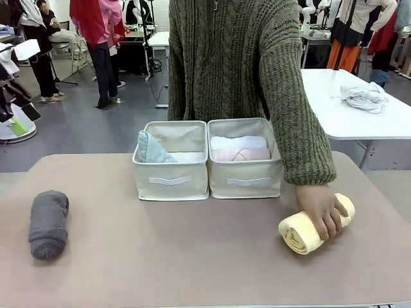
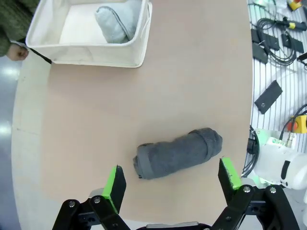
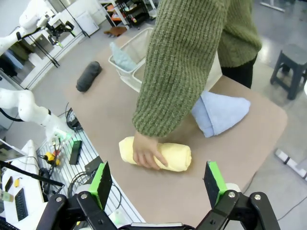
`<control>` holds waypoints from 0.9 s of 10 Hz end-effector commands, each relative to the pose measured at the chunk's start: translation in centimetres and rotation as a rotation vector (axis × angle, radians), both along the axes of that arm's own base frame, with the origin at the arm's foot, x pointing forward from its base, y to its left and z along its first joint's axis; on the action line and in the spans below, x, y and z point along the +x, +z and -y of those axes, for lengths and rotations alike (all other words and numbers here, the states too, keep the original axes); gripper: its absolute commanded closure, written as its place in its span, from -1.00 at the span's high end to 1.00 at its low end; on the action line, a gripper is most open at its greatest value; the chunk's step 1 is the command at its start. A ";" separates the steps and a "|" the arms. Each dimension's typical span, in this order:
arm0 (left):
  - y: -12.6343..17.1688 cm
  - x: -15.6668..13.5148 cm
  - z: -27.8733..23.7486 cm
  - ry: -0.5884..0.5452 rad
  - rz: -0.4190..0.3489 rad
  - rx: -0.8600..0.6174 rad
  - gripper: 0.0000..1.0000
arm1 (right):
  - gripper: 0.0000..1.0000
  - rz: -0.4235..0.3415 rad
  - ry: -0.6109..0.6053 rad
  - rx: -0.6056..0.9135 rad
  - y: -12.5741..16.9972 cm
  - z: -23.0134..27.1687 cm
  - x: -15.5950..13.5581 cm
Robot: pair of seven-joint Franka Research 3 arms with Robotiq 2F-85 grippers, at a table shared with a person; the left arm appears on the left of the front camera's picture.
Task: Sort the towels based on their folding style.
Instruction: Pick up one triangle-folded towel and place it in the left Fabric basket, then pick up another triangle-folded towel from the table and place it in the left Fabric basket.
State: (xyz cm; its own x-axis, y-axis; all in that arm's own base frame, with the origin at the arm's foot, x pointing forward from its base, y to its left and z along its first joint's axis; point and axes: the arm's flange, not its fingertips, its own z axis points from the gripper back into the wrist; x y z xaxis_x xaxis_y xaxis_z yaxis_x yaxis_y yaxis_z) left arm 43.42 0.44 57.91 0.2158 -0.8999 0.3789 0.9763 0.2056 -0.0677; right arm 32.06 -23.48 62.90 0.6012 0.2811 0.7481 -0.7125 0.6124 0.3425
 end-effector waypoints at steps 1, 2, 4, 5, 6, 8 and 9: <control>0.3 -0.3 -0.6 0.000 -0.012 -0.007 1.00 | 1.00 0.018 0.015 0.011 -0.1 0.0 0.0; 0.3 -0.3 -0.6 0.000 -0.012 -0.007 1.00 | 1.00 0.018 0.015 0.011 -0.1 0.0 0.0; 0.3 -0.3 -0.6 0.000 -0.012 -0.007 1.00 | 1.00 0.018 0.015 0.011 -0.1 0.0 0.0; 0.3 -0.3 -0.6 0.000 -0.012 -0.007 1.00 | 1.00 0.018 0.015 0.011 -0.1 0.0 0.0; 0.0 -0.1 -0.5 0.007 -0.006 -0.006 1.00 | 1.00 0.018 0.015 0.011 -0.1 0.0 0.0; 2.3 0.6 -9.1 -0.120 -0.080 -0.550 1.00 | 1.00 0.018 0.015 0.011 -0.1 0.0 0.0; 3.9 0.4 -14.0 -0.138 -0.046 -0.715 1.00 | 1.00 0.018 0.015 0.011 -0.1 0.0 0.0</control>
